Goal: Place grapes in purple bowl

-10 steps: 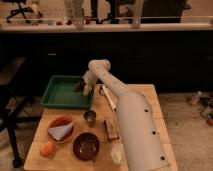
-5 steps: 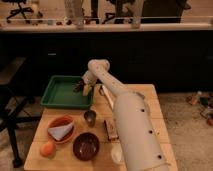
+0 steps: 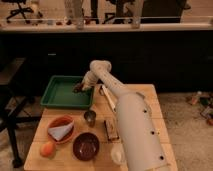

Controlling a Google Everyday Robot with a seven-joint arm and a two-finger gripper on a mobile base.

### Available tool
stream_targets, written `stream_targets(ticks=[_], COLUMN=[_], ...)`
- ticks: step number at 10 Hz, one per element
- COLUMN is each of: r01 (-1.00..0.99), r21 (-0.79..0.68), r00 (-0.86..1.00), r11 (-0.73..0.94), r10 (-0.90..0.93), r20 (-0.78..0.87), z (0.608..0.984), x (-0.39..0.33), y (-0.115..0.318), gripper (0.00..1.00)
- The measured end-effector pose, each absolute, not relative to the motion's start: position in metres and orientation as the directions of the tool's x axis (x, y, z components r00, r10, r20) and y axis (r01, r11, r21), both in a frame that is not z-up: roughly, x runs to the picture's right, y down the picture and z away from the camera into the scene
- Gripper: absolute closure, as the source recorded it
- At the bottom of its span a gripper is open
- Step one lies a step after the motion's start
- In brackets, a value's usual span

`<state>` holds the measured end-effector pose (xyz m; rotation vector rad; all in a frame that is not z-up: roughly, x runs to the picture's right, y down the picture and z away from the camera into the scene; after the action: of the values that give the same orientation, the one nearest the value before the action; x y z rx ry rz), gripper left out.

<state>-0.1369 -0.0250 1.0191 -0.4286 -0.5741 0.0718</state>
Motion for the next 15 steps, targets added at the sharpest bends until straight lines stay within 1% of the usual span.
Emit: stream_targets(ticks=[1,3,4,9,15], r01=[-0.007,-0.060,-0.072,-0.045,0.070], r21=[-0.428,-0.435,-0.434,-0.413,-0.336], r00=[0.817,0.787,0.778,0.777,0.784], r11=[0.904,0.899,0.898,0.910,0.939], r10=[0.252,0.310,0.323,0.291,0.157], r20=[0.518,0.533,0.538,0.558,0.601], z=[1.019,1.018,1.016,1.007,0.980], x=[-0.129,-0.121,-0.119,-0.118,-0.146], y=[-0.025,-0.026,-0.026,-0.028,-0.063], gripper=[0.83,0.98,1.00,1.00,1.00])
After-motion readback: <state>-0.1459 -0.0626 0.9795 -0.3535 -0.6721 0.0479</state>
